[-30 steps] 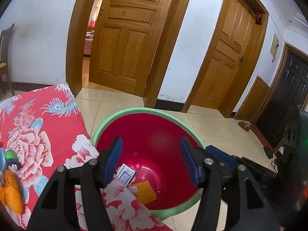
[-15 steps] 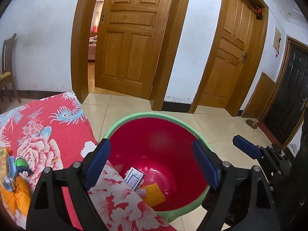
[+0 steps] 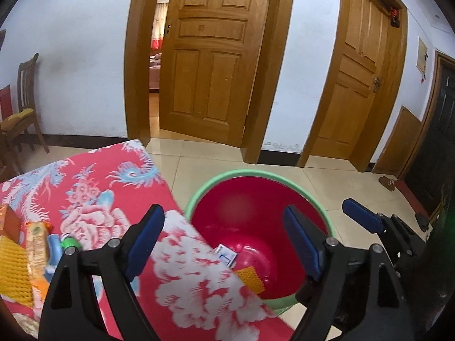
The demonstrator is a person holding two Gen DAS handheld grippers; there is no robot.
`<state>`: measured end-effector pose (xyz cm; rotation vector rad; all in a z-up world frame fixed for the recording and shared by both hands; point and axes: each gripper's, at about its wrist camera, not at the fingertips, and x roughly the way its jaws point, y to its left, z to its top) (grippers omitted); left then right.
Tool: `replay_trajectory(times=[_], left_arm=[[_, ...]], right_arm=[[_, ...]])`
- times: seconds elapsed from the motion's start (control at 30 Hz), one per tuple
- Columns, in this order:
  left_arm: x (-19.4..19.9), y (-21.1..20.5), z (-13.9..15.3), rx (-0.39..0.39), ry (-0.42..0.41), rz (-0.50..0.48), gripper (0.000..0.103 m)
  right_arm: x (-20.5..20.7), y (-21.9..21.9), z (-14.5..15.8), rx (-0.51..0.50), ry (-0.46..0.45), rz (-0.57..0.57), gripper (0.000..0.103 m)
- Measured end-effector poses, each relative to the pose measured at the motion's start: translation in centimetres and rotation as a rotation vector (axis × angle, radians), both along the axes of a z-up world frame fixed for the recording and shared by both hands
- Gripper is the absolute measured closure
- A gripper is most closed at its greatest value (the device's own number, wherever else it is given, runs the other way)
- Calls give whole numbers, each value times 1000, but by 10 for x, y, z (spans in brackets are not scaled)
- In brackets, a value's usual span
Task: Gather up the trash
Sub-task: 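Move both grippers back over the table toward the remaining items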
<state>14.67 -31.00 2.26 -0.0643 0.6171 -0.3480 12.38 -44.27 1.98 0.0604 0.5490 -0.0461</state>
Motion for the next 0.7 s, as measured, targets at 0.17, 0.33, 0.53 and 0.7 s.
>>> replay_trajectory(times=[0.17, 0.33, 0.53, 0.7], left_arm=[[-3, 26, 6, -11, 9, 17, 18], [-11, 54, 12, 0, -9, 51, 18], [-14, 96, 16, -25, -6, 103, 17], [-18, 127, 18, -18, -2, 135, 17]], right_arm=[[5, 17, -1, 29, 4, 37, 22], [8, 34, -2, 82, 26, 77, 22], [11, 70, 7, 98, 18, 147, 21], [14, 101, 11, 74, 23, 193, 21]])
